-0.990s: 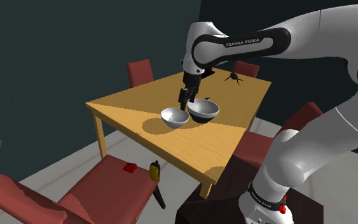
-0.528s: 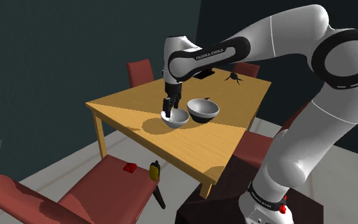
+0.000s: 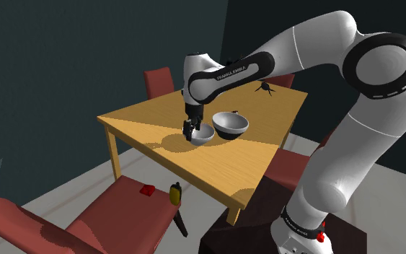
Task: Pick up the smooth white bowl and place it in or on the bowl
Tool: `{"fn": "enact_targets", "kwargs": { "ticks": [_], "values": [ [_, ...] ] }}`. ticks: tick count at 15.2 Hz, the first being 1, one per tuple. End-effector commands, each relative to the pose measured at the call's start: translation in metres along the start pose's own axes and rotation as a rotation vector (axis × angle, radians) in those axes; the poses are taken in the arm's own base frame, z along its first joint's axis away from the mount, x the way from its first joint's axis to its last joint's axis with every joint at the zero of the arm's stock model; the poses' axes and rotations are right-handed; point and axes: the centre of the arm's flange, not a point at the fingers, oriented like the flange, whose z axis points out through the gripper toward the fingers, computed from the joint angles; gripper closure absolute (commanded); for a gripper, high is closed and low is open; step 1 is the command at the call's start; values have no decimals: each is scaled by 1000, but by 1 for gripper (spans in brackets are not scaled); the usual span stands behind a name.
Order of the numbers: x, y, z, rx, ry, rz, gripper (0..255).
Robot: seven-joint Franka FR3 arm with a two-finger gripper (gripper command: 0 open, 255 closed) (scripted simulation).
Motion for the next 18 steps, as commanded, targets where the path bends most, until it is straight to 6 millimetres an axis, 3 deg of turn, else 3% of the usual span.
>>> {"fn": "enact_targets", "kwargs": {
  "ticks": [1, 7, 8, 18],
  "values": [
    [1, -1, 4, 0, 1, 0, 0],
    [1, -1, 4, 0, 1, 0, 0],
    [1, -1, 4, 0, 1, 0, 255],
    [1, -1, -1, 0, 1, 0, 255]
  ]
}}
